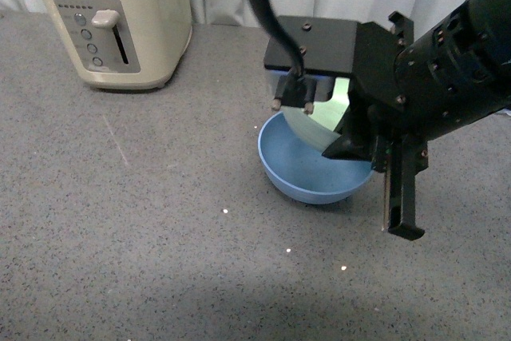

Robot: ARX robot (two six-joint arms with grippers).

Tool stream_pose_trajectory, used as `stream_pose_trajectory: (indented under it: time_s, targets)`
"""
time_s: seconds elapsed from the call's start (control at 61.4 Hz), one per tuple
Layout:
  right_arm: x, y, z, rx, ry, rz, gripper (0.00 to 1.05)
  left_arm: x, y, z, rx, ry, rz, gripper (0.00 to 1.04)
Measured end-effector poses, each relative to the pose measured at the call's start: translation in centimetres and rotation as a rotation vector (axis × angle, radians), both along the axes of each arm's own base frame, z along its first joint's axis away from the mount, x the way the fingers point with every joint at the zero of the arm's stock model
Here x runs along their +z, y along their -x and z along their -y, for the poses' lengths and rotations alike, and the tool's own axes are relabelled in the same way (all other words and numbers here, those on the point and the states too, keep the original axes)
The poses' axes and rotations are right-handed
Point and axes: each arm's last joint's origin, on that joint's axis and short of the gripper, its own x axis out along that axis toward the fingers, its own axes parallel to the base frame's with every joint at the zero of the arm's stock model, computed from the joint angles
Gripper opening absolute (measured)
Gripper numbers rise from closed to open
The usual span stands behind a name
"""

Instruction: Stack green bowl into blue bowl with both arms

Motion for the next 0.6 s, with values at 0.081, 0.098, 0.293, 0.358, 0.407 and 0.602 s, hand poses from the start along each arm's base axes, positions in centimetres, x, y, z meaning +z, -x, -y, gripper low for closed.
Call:
stream_pose_trajectory:
  time_s: [0.081, 0.098, 0.293, 0.358, 0.407, 0.602]
  targets:
    - [-0.7, 0.0, -0.3, 0.003, 0.004, -0.021, 0.02, 0.0, 0.0, 0.0, 0.000, 0.000, 0.000, 0.98]
    - [-0.8, 0.0, -0.3, 0.004, 0.001, -0.029, 0.02, 0.0, 0.0, 0.0, 0.000, 0.000, 0.000, 0.98]
    - [-1.7, 0.1, -0.5, 0.005, 0.024, -0.046, 0.02, 0.0, 0.0, 0.0, 0.000, 0.000, 0.000, 0.98]
    - [-1.9, 0.0, -0.5, 0.003, 0.036, -0.045, 0.02, 0.0, 0.0, 0.0, 0.000, 0.000, 0.000, 0.98]
    - [-2.0, 0.0, -0.6, 0.005, 0.039, -0.048, 0.02, 0.0, 0.0, 0.0, 0.000, 0.000, 0.000, 0.98]
    - [-2.2, -0.2, -0.9, -0.016, 0.031, -0.020, 0.26, 0.0, 0.0, 0.0, 0.000, 0.000, 0.000, 0.98]
